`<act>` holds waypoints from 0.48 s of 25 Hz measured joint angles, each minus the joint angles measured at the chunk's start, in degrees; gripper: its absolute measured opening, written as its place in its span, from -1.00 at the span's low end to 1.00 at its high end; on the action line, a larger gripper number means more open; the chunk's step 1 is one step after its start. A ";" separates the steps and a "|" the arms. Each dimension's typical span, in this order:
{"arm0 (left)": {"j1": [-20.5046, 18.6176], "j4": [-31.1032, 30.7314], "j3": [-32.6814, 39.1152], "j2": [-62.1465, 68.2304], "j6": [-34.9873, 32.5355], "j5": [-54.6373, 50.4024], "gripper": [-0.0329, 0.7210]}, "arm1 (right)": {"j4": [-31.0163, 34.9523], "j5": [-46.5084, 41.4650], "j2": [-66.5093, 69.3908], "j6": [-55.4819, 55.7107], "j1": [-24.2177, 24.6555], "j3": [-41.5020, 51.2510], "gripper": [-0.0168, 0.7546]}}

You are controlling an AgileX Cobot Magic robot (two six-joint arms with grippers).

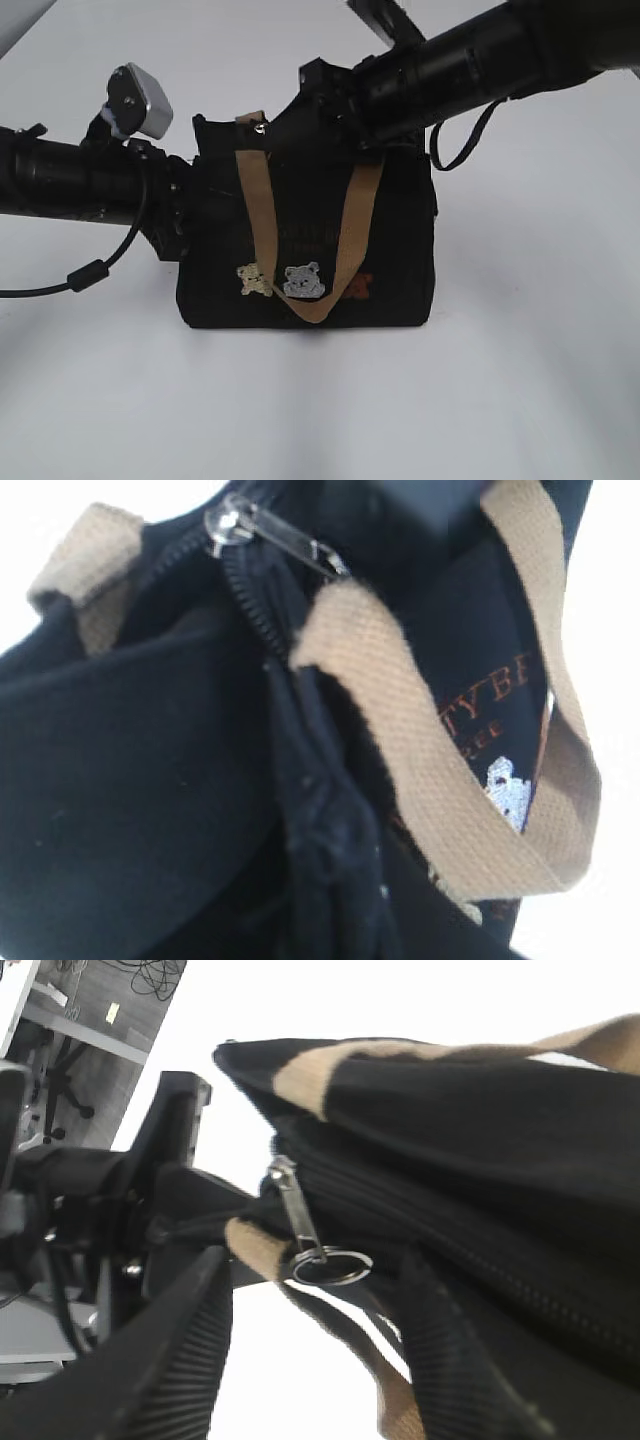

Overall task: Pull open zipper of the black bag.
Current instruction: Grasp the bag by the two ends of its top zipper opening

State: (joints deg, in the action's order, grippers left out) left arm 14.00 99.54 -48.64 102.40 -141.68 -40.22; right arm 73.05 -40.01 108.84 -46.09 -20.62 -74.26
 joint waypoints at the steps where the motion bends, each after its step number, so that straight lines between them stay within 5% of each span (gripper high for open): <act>1: 0.00 0.00 0.00 0.00 0.00 0.15 -0.74 | 0.33 0.55 0.76 -0.13 -0.55 -0.17 0.14; 5: 0.00 0.11 0.00 0.00 0.00 1.25 -0.74 | 0.34 3.32 3.42 -0.45 -3.41 -3.15 0.05; 8: -0.10 0.40 0.00 0.00 0.00 1.69 -0.74 | 0.28 5.30 4.17 -0.37 -4.04 -4.46 -0.67; 12: -0.10 0.52 0.00 0.00 0.00 1.50 -0.74 | -0.76 3.95 3.68 1.20 -2.88 -4.52 -0.92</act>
State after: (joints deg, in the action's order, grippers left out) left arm 13.89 100.06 -48.64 102.40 -141.68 -38.72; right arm 72.30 -36.05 112.52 -44.90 -23.50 -78.78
